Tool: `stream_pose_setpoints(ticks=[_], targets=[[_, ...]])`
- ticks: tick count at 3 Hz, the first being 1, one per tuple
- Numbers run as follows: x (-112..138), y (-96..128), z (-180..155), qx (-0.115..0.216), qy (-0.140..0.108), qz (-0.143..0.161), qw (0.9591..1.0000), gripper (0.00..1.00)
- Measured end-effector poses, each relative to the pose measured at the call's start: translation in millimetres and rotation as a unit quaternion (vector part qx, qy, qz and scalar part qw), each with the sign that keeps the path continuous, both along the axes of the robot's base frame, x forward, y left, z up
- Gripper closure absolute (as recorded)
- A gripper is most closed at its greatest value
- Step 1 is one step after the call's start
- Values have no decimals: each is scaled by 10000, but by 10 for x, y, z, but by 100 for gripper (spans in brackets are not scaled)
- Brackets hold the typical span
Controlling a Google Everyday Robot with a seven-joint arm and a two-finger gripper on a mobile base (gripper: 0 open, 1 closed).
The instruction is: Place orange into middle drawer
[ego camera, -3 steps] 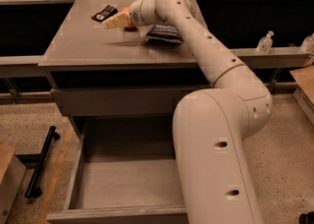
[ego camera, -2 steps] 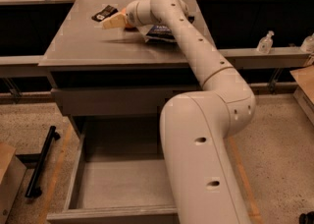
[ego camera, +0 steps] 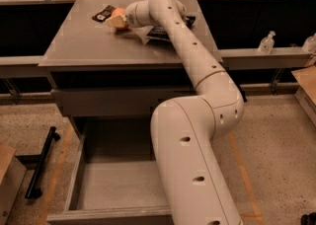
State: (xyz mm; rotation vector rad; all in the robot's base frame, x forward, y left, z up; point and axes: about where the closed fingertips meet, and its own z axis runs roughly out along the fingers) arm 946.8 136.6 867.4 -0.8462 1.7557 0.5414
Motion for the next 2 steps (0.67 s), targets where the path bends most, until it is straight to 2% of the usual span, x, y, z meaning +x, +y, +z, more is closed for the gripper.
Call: stream_pose_setpoints(ticks=[1, 2], targets=[[5, -86, 124, -79, -151, -30, 9999, 64], [-143, -232, 348, -247, -277, 80, 9993, 88]])
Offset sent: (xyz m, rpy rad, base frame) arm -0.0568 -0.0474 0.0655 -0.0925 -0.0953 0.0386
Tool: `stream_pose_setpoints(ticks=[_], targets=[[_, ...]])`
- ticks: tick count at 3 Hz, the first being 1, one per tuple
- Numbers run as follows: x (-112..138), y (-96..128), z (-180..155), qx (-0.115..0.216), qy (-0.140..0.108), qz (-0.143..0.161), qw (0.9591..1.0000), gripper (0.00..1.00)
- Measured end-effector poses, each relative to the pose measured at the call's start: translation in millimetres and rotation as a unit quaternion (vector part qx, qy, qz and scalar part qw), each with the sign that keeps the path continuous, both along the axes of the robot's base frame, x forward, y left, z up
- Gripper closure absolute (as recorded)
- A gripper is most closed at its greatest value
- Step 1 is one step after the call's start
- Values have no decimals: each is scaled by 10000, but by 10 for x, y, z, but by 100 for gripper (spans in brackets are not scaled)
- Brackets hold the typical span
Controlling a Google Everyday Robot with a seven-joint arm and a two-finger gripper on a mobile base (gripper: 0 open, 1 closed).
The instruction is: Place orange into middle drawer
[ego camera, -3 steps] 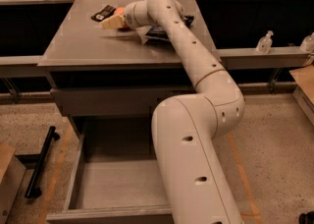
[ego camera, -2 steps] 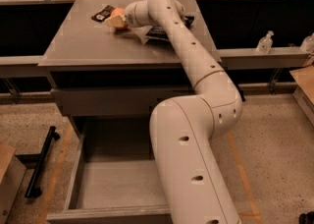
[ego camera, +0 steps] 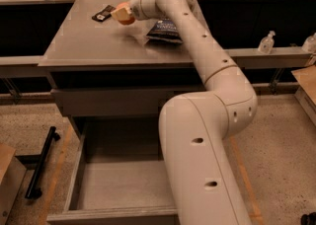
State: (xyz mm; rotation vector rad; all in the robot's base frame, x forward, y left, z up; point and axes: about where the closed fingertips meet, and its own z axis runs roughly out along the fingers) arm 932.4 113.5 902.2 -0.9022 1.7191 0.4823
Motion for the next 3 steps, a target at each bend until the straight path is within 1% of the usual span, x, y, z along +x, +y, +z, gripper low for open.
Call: stream_pose_setpoints(ticks=[1, 2, 3], targets=[[-320, -232, 182, -202, 29, 187, 9996, 100], [-808, -490, 281, -264, 184, 422, 9986, 100], [-1390, -714, 142, -336, 518, 830, 9946, 100]])
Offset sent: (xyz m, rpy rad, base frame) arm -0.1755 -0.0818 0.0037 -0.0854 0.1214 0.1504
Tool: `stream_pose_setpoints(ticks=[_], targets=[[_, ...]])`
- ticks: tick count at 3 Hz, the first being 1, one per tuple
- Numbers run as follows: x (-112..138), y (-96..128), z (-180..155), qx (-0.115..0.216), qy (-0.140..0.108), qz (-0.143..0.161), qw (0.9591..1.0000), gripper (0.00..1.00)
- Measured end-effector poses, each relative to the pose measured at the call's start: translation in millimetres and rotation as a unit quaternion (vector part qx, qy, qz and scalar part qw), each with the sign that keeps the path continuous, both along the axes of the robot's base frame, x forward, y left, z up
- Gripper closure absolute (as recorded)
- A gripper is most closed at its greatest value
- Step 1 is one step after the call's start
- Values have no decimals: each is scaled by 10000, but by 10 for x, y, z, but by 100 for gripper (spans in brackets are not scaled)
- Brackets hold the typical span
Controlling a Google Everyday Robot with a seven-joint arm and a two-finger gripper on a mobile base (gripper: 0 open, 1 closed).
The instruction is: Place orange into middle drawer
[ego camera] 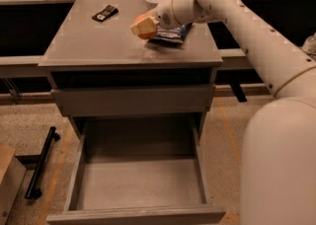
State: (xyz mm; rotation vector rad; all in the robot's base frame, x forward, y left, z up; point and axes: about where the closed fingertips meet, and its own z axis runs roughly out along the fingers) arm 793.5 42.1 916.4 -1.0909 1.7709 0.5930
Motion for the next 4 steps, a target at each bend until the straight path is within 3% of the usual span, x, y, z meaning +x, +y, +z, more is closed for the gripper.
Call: stream_pose_setpoints(ticks=[1, 2, 3, 4], targets=[[-616, -261, -180, 80, 365, 487, 9981, 100], [-1166, -599, -388, 262, 878, 908, 9916, 100], [-1309, -675, -438, 229, 1044, 1052, 9887, 100], [-1303, -670, -438, 233, 1039, 1046, 9888, 100]])
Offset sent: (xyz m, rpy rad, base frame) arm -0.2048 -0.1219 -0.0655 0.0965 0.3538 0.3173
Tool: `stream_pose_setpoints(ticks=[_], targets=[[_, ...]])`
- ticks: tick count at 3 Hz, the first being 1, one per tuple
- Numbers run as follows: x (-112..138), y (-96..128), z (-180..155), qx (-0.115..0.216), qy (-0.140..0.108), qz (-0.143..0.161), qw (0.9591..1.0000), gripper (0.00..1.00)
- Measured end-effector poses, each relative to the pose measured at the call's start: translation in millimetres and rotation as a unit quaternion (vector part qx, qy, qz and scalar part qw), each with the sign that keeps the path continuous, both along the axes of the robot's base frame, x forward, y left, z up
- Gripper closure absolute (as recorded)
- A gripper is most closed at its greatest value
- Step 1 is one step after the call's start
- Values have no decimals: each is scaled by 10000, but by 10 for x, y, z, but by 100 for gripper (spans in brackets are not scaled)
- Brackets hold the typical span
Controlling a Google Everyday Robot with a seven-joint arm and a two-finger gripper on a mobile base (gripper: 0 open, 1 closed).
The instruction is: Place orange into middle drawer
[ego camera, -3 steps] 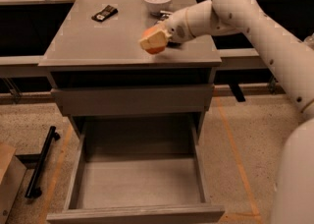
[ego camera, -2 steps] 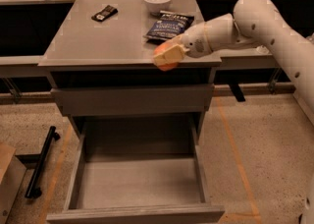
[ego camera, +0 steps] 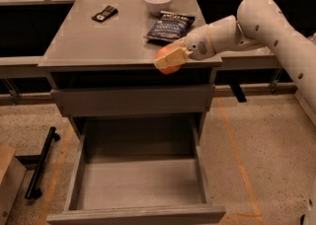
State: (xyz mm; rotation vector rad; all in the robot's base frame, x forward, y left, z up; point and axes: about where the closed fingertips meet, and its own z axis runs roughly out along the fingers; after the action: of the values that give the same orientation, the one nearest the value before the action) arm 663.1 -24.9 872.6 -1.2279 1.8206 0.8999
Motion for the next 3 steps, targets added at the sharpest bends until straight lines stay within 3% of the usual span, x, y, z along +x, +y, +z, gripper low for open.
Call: stream_pose_setpoints(ticks=[1, 2, 3], targets=[[-64, 81, -162, -146, 120, 299, 9994, 100], [-286, 29, -331, -306, 344, 351, 9983, 100], [-641, -72, -706, -511, 900, 370, 9939, 100]])
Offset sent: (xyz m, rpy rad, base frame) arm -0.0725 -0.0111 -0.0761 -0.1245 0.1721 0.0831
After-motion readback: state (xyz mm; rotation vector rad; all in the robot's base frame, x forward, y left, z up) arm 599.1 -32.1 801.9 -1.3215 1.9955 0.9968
